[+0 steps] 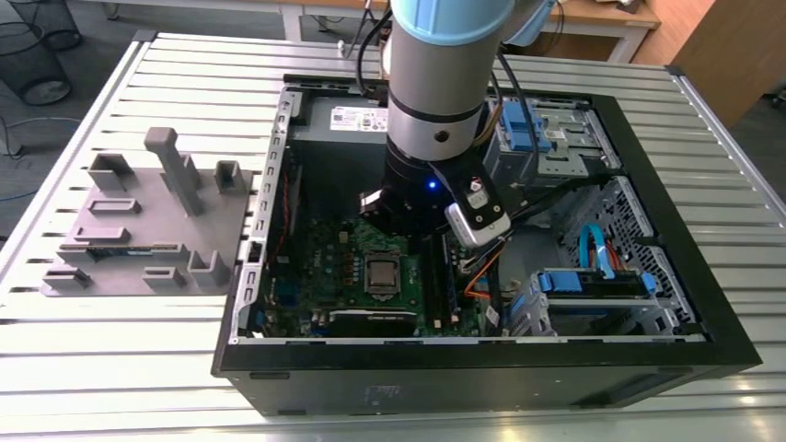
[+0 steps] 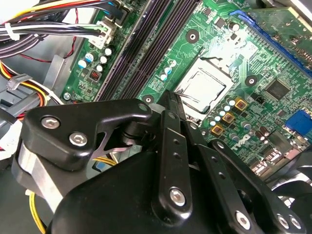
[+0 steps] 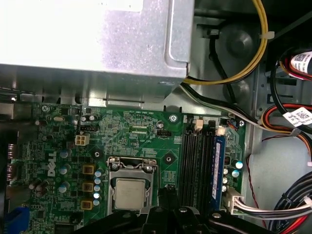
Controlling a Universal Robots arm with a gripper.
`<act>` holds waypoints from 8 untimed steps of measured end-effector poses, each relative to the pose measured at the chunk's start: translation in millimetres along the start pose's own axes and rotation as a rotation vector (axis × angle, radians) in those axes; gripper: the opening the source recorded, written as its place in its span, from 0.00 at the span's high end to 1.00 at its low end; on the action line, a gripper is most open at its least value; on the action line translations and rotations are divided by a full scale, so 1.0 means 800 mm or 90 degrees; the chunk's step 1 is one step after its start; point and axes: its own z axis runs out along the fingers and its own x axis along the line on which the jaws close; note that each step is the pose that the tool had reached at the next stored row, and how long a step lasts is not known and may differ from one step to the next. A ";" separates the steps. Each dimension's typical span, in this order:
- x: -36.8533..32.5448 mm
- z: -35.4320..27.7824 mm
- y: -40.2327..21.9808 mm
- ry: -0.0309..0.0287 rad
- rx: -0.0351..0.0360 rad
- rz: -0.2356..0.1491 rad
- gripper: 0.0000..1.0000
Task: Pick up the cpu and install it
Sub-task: 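Install the first cpu locking lever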
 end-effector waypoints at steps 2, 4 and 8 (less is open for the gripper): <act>0.0000 0.0000 0.0000 0.0000 0.0001 0.000 0.89; 0.0000 0.0000 0.0000 0.0000 0.0001 0.000 0.89; 0.0001 0.0006 0.0000 -0.0001 -0.0001 -0.001 0.89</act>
